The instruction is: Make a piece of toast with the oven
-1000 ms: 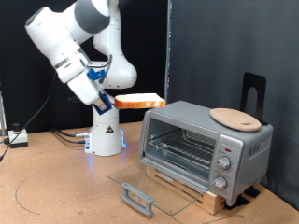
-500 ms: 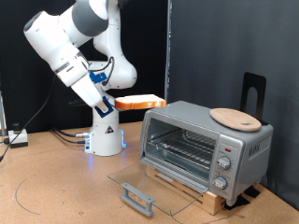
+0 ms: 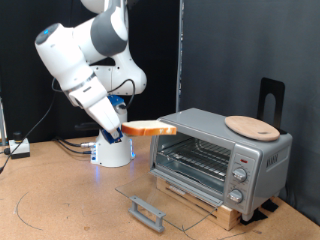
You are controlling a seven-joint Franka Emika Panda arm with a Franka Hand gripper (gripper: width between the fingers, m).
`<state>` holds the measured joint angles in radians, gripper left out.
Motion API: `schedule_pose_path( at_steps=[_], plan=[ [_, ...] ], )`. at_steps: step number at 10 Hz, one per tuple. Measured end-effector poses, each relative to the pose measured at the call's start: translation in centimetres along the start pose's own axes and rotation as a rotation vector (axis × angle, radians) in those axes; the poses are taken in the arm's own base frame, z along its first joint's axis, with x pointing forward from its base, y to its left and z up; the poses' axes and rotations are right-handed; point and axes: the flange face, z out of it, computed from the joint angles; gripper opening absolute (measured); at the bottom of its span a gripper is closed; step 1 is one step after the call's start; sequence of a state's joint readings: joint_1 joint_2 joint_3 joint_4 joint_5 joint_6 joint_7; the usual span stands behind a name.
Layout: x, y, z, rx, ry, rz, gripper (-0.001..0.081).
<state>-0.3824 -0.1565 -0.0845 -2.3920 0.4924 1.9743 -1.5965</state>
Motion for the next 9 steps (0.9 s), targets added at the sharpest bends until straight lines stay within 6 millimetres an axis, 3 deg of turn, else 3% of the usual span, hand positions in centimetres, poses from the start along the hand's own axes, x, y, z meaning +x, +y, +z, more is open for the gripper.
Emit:
schedule_pose_path(
  at_steps=[4, 9],
  plan=[
    [1.2, 1.0, 2.9, -0.014, -0.045, -0.061, 0.0417],
    [3.9, -1.1, 6.9, -0.040, -0.104, -0.155, 0.0417]
  ],
)
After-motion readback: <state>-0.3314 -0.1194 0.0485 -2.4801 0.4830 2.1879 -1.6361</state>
